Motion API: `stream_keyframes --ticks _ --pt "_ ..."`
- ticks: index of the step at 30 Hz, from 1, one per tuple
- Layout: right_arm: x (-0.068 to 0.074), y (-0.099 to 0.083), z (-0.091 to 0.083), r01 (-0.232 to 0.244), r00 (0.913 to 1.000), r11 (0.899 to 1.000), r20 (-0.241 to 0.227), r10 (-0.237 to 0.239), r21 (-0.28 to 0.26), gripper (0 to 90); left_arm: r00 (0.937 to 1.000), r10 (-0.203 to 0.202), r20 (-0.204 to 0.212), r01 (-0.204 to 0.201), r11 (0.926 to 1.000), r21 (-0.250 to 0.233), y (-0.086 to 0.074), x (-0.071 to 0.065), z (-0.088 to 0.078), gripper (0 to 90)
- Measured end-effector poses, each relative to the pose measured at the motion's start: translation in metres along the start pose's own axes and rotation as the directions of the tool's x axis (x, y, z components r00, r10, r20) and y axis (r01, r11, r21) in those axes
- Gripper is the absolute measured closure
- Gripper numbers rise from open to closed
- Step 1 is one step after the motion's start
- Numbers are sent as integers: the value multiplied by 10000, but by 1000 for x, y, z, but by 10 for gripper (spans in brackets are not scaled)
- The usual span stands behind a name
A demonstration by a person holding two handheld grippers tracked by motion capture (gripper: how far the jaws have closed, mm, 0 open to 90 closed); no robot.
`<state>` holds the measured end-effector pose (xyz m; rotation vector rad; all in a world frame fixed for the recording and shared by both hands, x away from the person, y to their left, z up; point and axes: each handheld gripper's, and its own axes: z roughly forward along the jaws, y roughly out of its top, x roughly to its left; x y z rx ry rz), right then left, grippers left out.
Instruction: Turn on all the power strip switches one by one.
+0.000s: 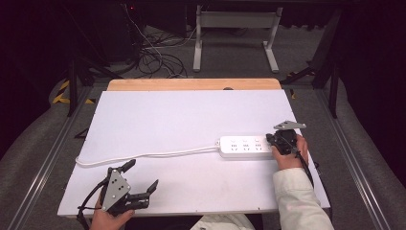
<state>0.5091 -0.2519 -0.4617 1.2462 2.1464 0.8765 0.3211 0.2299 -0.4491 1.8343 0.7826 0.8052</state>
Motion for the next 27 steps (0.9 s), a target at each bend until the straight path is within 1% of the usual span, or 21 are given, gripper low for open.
stream_keyframes --ticks 1,3,4,5,6,8,9,10,11,12,13,15,19,25,26,27 --pt "0 0 0 21 10000 10000 14 -21 79 900 10000 3 -2 -3 10000 5 0 0 0 103" --pt "1 1 1 36 10000 10000 43 -36 56 900 10000 -54 20 54 10000 13 0 0 0 103" --pt "1 1 1 50 10000 9999 69 -51 92 900 10000 8 1 -8 10000 19 0 0 0 103" --pt "4 1 1 299 9994 9996 169 -299 27 900 10000 -6 8 6 10000 28 0 0 0 103" --pt "4 1 1 299 9994 9996 169 -299 27 900 10000 -15 -3 15 10000 31 0 0 0 103" --pt "6 -1 -2 478 9986 9980 263 -468 -405 900 10000 -45 -20 45 10000 -1 0 1 0 103" --pt "8 1 -5 670 9968 9961 477 -643 -579 900 10000 -69 -1 69 10000 4 0 1 0 103" --pt "8 3 -11 687 9968 9925 475 -642 -1007 900 10000 -16 -18 16 10000 24 0 1 1 103" --pt "8 6 -17 513 9983 9883 336 -469 -1440 900 10000 -89 -3 89 10000 10 0 1 1 103" --pt "8 8 -22 373 9992 9850 202 -343 -1687 900 10000 -21 -21 21 10000 28 0 2 1 103" --pt "8 9 -25 335 9994 9836 55 -331 -1772 900 10000 -44 -23 44 10000 17 0 2 1 103" --pt "9 9 -27 340 9993 9825 -77 -360 -1833 900 10000 -47 -28 47 10000 20 0 2 1 103" --pt "8 8 -31 261 9995 9810 -138 -293 -1923 900 10000 -12 -17 12 10000 -7 1 1 0 103" --pt "9 10 -34 301 9993 9791 -141 -337 -2009 900 10000 -34 -19 34 10000 -4 0 2 0 103" --pt "9 10 -34 308 9993 9789 -157 -347 -2020 900 9999 -115 8 115 9999 -10 0 1 1 103" --pt "9 10 -34 313 9993 9790 -152 -351 -2016 900 9999 -101 2 101 9999 -9 0 1 0 103"
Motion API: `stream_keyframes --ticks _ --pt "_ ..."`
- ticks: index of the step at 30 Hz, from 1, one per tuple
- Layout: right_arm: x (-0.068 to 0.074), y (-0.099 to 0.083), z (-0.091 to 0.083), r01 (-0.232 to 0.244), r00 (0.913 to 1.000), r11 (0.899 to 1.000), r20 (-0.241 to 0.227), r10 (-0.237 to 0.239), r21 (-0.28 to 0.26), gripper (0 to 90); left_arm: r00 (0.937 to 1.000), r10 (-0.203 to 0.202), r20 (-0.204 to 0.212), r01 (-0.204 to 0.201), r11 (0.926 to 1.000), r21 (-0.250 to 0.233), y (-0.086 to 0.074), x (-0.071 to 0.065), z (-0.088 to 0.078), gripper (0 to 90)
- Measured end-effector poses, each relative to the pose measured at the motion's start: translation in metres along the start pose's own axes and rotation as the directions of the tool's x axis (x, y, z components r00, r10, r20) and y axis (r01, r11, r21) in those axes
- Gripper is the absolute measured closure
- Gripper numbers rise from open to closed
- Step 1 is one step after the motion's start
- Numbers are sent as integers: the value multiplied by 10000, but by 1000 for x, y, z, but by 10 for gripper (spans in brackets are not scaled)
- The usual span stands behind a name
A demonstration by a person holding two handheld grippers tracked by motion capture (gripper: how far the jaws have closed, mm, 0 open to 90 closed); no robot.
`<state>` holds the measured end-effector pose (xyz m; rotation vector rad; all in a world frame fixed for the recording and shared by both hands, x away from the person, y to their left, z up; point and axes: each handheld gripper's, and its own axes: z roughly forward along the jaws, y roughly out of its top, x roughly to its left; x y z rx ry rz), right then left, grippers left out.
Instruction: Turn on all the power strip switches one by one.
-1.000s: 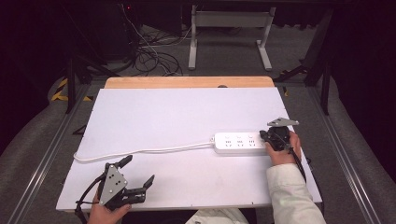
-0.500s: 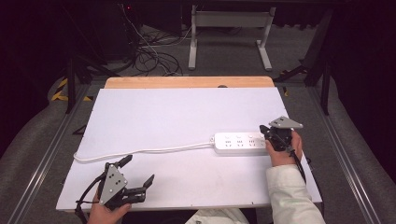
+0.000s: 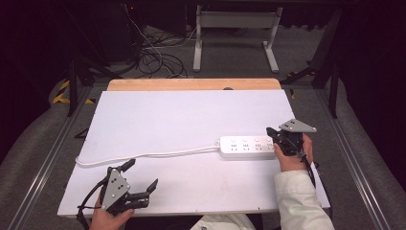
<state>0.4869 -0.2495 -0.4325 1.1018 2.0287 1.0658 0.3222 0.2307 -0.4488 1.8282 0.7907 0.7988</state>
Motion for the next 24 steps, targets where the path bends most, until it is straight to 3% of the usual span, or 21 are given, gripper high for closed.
stream_keyframes --ticks 4,6,9,13,18,24 --pt "1 2 -4 1 9999 9999 -136 -3 -135 900 10000 22 -26 -22 10000 -36 0 0 0 103" --pt "3 5 -7 -55 9996 9994 -261 46 -349 750 10000 35 -71 -36 10000 -62 0 1 -1 103" --pt "7 10 -11 -152 9979 9991 -628 126 -399 602 10000 -62 -79 61 9999 -115 1 1 -2 105" --pt "17 17 -19 247 9960 9968 -839 -311 -766 471 10000 -53 -83 52 10000 -83 0 1 -2 105" --pt "27 25 -31 393 9821 9932 -1789 -586 -1092 381 9999 -62 -117 60 9999 -118 0 2 -2 105" --pt "38 24 -46 98 9655 9890 -2559 -477 -1474 311 9999 -61 -122 59 9999 -103 0 2 -2 105"
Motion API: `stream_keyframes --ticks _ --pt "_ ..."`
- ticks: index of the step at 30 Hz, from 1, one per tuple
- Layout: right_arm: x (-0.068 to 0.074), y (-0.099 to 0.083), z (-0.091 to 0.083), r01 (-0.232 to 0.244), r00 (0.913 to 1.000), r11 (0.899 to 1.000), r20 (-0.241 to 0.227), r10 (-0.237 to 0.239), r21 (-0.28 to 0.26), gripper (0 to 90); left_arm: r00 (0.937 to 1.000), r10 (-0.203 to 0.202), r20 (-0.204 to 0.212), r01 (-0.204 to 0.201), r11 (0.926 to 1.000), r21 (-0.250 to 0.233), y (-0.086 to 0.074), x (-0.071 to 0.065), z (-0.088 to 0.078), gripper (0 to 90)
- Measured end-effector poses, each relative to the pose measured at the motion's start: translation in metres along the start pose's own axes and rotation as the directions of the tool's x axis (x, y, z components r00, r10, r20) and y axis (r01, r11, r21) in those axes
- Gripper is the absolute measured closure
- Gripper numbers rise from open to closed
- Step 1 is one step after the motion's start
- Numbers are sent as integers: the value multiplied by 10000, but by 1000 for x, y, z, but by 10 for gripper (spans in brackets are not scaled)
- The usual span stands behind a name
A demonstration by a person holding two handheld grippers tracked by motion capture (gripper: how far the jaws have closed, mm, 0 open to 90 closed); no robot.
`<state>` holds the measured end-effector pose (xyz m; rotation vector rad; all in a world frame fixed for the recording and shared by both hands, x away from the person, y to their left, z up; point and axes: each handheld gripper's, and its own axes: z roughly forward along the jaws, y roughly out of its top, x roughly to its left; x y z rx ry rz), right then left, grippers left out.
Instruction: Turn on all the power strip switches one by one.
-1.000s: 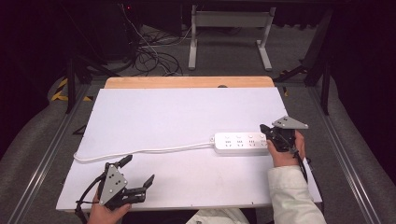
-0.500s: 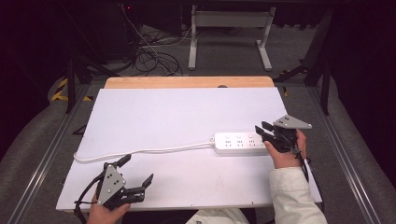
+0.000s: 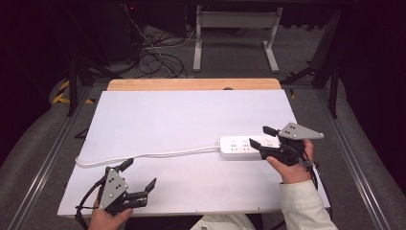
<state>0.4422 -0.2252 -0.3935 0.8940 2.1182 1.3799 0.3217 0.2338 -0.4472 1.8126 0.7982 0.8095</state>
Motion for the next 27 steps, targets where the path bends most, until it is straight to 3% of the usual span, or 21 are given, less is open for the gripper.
stream_keyframes --ticks 2,9,15,24,27 --pt "4 -2 -2 -124 9998 9999 -139 123 -106 269 10000 -31 25 31 10000 18 0 -1 0 105" --pt "23 -13 -5 627 9950 9980 -786 -622 30 184 10000 -49 17 49 10000 16 0 0 0 105" --pt "35 -24 -7 404 9896 9988 -1373 -438 -272 149 9998 -127 143 128 9999 -31 0 0 -1 103" --pt "41 -53 0 -88 9782 9975 -2076 -58 -695 128 9995 -99 290 100 9999 -20 -1 3 -5 85" --pt "49 -62 6 272 9703 9976 -2384 -419 -643 80 9987 -237 443 236 9997 35 -2 3 -5 78"
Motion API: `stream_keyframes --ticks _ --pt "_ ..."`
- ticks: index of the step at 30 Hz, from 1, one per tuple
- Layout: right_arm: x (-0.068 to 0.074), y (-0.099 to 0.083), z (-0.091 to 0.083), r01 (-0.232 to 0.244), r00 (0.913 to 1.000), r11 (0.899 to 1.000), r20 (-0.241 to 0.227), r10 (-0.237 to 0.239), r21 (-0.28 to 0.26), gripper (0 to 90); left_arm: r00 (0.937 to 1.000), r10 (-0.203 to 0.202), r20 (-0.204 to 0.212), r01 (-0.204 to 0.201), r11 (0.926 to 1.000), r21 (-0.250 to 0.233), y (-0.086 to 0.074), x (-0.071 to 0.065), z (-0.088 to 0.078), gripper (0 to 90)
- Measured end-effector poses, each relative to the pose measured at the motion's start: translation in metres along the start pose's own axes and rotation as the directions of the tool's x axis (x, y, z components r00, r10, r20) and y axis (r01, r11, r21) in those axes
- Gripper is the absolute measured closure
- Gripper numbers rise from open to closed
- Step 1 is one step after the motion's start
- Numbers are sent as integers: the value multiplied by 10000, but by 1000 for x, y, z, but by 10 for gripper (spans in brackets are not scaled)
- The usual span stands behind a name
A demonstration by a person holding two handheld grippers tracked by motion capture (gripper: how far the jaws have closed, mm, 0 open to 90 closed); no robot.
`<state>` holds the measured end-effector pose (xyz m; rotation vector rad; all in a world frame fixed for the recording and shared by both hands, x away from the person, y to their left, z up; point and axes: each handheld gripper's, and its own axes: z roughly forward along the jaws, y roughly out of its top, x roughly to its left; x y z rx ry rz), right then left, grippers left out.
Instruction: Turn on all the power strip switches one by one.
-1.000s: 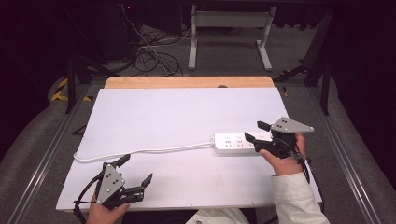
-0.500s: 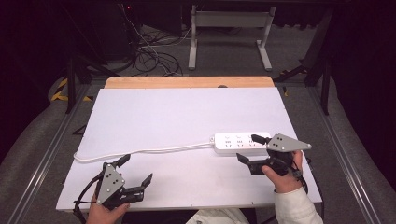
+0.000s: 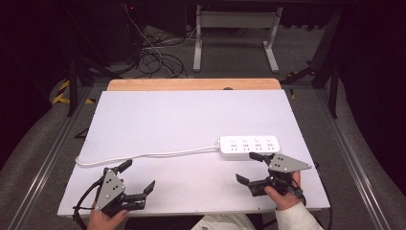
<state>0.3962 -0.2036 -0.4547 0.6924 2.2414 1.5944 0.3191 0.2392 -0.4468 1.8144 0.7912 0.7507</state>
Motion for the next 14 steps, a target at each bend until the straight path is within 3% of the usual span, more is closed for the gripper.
stream_keyframes --ticks 2,5,14 --pt "6 -5 6 517 9987 9972 -47 -515 534 60 9996 -221 162 222 9997 -35 -1 2 -1 68" --pt "11 -10 12 650 9978 9941 31 -655 866 70 9984 -448 340 451 9990 -76 -2 4 -3 63" --pt "12 -14 20 526 9960 9940 668 -591 959 90 9999 167 -35 -167 9998 -83 -5 6 -1 64"
